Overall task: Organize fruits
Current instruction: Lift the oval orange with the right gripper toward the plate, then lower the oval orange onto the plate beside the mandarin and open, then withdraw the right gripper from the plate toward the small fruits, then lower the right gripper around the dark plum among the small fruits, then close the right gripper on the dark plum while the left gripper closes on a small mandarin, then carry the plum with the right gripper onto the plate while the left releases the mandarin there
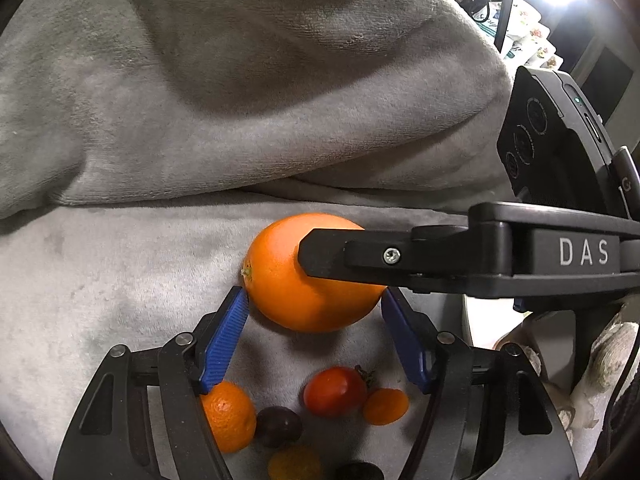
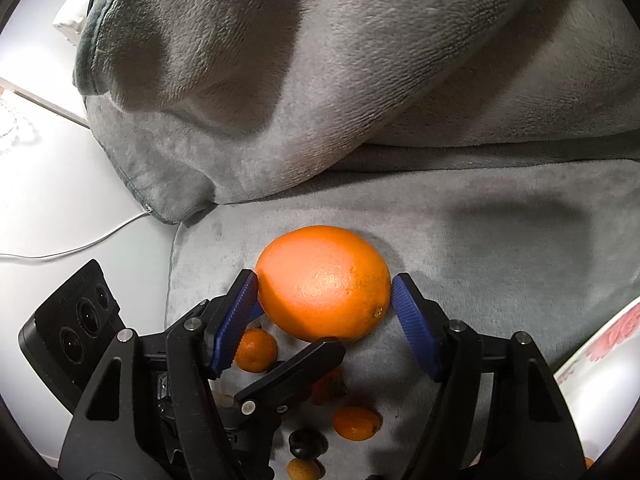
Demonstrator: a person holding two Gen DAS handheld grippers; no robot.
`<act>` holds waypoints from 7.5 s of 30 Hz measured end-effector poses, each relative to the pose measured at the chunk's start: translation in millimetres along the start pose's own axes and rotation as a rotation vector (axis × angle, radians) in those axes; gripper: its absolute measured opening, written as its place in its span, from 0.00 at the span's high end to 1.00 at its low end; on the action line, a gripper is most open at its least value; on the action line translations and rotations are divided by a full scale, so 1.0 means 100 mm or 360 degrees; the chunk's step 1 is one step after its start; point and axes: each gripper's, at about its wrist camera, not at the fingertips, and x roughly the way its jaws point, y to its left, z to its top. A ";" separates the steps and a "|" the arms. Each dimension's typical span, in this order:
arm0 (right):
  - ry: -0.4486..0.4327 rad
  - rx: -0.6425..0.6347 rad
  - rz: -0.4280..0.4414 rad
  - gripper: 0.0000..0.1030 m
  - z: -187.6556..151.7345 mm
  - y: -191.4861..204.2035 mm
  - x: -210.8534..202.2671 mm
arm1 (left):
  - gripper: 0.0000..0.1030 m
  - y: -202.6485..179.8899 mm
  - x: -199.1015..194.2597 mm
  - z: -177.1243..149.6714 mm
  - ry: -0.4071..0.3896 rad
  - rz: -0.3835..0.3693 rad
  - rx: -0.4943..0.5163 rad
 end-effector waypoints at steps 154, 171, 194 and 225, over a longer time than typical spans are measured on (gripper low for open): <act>-0.0189 -0.0749 -0.0171 0.59 -1.57 0.33 -0.27 | 0.59 0.45 -0.87 -0.68 -0.0241 0.0159 -0.0146; -0.0078 -0.0679 -0.0147 0.62 -1.39 0.24 0.07 | 0.59 0.45 -0.74 -0.65 -0.0189 0.0120 -0.0162; -0.0071 -0.0703 -0.0175 0.75 -1.37 0.29 0.08 | 0.71 0.52 -0.58 -0.61 -0.0127 0.0043 -0.0206; -0.0365 -0.0707 -0.0178 0.76 -1.54 0.25 -0.79 | 0.72 0.12 -0.89 -0.60 -0.0242 0.0003 -0.0140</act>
